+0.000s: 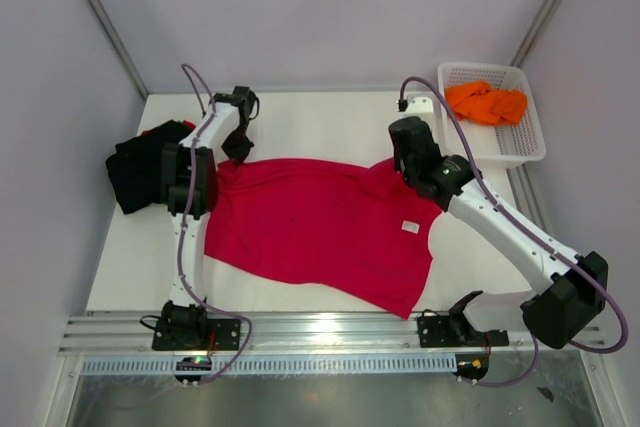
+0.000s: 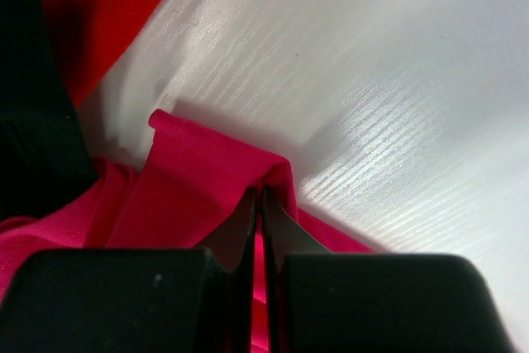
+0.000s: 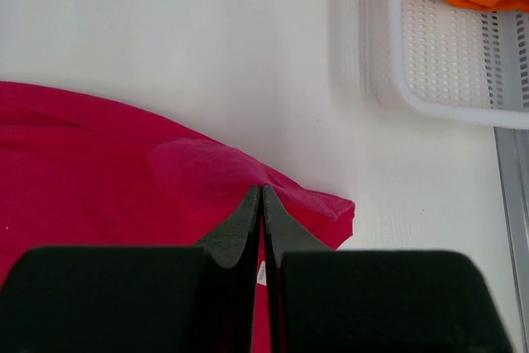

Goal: Fold and stack the t-shirts
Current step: Flatten out the tshirt

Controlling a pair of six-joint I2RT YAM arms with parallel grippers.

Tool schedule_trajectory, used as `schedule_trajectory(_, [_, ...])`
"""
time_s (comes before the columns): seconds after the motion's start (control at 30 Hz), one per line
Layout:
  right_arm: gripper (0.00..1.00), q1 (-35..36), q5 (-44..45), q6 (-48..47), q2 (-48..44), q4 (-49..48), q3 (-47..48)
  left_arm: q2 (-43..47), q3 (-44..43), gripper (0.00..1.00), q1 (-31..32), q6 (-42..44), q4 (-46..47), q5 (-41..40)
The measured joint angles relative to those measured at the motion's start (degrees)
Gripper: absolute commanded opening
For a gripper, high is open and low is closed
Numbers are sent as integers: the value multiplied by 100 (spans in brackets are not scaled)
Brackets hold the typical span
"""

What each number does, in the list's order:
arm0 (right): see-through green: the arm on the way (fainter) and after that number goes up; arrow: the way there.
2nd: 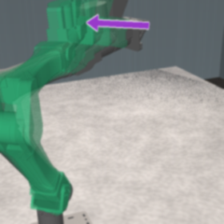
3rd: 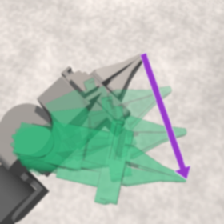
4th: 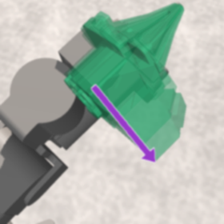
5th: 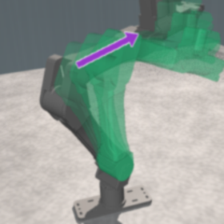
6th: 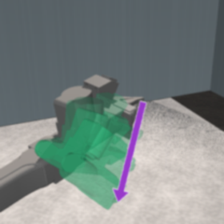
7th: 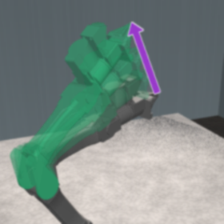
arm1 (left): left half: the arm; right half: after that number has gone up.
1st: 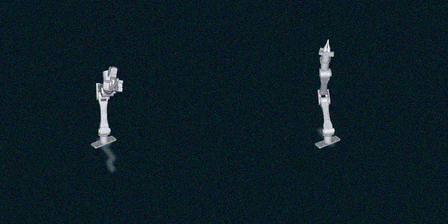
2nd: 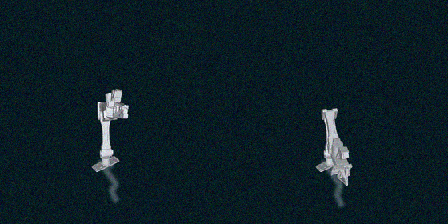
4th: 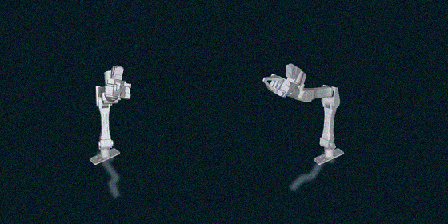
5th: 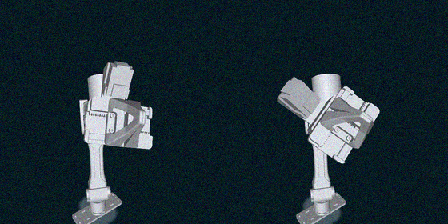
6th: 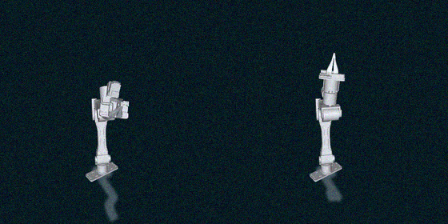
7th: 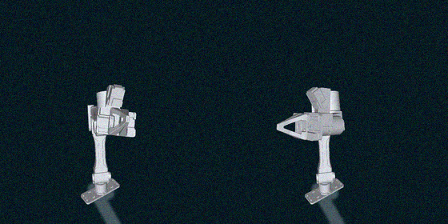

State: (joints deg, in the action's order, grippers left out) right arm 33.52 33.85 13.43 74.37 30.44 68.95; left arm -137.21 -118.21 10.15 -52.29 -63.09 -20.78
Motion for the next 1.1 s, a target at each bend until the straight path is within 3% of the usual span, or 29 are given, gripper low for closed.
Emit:
schedule_trajectory(0.17, [6,0,258,-11,-76,-31,-83,0,-251,0,0,149,-219,-74])
schedule_trajectory(0.33, [6,0,673,-87,-111,-133,-81,151,-1043,0,0,426,-503,-389])
schedule_trajectory(0.7, [6,-9,1147,-433,-114,-437,249,1902,-1589,0,0,953,-763,-1049])
schedule_trajectory(1.1, [6,-417,1751,-973,-411,-791,1095,2857,-1692,0,-2,1471,-964,-1386])
